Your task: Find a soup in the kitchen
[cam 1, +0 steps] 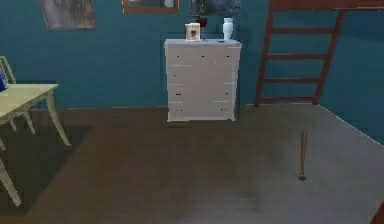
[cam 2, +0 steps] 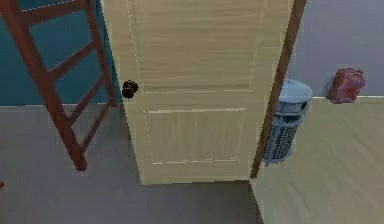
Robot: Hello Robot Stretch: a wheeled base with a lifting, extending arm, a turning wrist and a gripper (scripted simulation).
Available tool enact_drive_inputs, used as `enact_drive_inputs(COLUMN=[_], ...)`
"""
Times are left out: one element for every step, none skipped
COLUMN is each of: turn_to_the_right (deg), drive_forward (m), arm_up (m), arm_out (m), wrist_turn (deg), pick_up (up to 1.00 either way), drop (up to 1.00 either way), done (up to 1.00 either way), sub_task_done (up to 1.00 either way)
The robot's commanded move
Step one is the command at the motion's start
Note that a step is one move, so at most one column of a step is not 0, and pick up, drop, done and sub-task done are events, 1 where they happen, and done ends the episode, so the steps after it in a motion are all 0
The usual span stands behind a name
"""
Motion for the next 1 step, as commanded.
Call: enact_drive_inputs(turn_to_the_right=[-6.0], drive_forward=[0.00], arm_up=[0.00], arm_out=[0.00], wrist_turn=[0.0], pick_up=[0.00], drop=[0.00], done=[0.00], sub_task_done=[0.00])
